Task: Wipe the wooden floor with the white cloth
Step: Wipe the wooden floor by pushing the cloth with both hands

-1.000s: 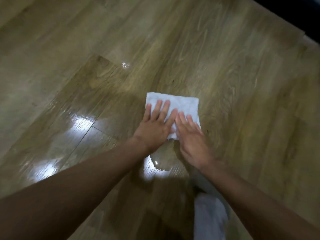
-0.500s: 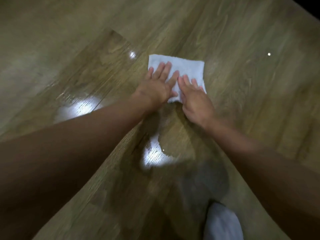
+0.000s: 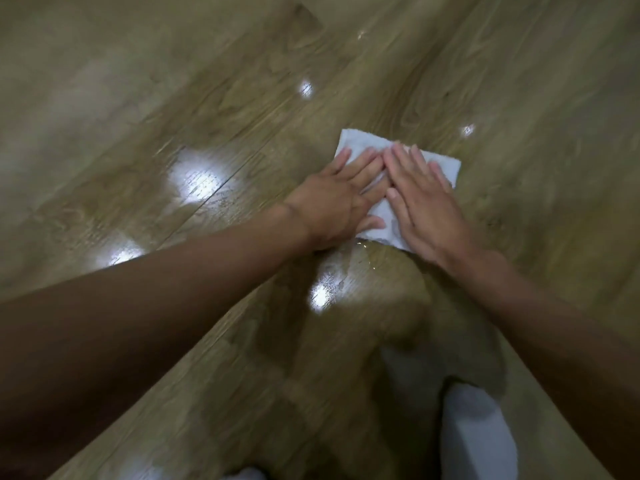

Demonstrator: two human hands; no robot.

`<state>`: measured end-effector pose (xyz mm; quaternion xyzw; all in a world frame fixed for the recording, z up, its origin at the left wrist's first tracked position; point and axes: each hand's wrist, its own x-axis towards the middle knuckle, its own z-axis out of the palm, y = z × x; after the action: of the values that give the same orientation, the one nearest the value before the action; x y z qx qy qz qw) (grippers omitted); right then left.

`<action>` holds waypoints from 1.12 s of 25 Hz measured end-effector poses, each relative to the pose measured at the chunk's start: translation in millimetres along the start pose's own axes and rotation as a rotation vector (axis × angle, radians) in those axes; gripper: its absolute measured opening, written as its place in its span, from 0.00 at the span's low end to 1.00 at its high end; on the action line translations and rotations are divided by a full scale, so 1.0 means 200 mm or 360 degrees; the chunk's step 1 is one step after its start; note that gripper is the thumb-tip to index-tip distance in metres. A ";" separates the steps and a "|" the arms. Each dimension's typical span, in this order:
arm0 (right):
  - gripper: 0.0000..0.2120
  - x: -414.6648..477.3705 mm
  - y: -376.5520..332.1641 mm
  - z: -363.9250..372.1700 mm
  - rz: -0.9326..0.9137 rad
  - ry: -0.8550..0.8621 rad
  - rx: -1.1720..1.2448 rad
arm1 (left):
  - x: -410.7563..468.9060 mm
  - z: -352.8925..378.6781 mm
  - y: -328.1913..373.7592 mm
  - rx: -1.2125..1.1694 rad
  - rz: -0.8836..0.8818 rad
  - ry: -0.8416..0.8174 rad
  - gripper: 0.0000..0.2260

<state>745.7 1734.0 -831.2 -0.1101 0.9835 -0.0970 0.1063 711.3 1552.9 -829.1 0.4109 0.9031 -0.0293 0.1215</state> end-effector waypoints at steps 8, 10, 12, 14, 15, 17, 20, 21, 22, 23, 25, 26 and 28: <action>0.27 -0.40 -0.14 0.16 0.0062 -0.0003 -0.0071 | -0.25 0.08 0.16 0.0060 0.0190 0.0008 0.28; 0.28 -0.24 -0.10 0.12 -0.0011 -0.0038 -0.0095 | -0.18 0.04 0.07 0.0062 0.0090 -0.0039 0.28; 0.27 -0.01 -0.06 0.07 -0.0070 -0.0093 -0.0096 | -0.10 -0.02 -0.04 0.0049 -0.0078 -0.0103 0.28; 0.27 0.15 -0.07 0.02 -0.0099 -0.0138 -0.0090 | -0.05 -0.05 -0.11 -0.0008 -0.0207 -0.0170 0.28; 0.27 0.17 -0.09 0.02 -0.0089 -0.0130 -0.0078 | -0.05 -0.05 -0.11 -0.0023 -0.0241 -0.0190 0.28; 0.26 0.08 -0.12 0.04 -0.0035 -0.0062 -0.0070 | -0.09 -0.03 -0.07 -0.0030 -0.0269 -0.0186 0.27; 0.27 -0.21 -0.27 0.12 -0.0059 -0.0050 -0.0039 | -0.32 0.08 0.06 -0.0087 -0.0169 -0.0075 0.27; 0.27 -0.29 -0.32 0.16 -0.0056 -0.0085 -0.0040 | -0.42 0.11 0.11 -0.0155 -0.0138 -0.0018 0.27; 0.28 -0.35 -0.37 0.18 -0.0058 -0.0128 -0.0047 | -0.51 0.14 0.15 -0.0234 -0.0135 0.0024 0.26; 0.28 -0.36 -0.41 0.20 -0.0068 -0.0163 -0.0068 | -0.57 0.15 0.17 -0.0280 -0.0173 0.0038 0.26; 0.27 -0.24 -0.41 0.17 -0.0186 -0.0215 -0.0088 | -0.59 0.16 0.13 -0.0276 -0.0338 -0.0003 0.27; 0.27 -0.12 -0.41 0.14 -0.0296 -0.0229 -0.0072 | -0.56 0.14 0.06 -0.0270 -0.0437 -0.0036 0.28; 0.27 0.20 -0.41 0.05 -0.0467 -0.0331 0.0017 | -0.49 0.06 -0.10 -0.0252 -0.0623 -0.0111 0.28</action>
<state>726.5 1644.8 -830.4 -0.2613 0.9400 -0.1047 0.1928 760.6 1464.8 -817.3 0.2156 0.9604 0.0045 0.1766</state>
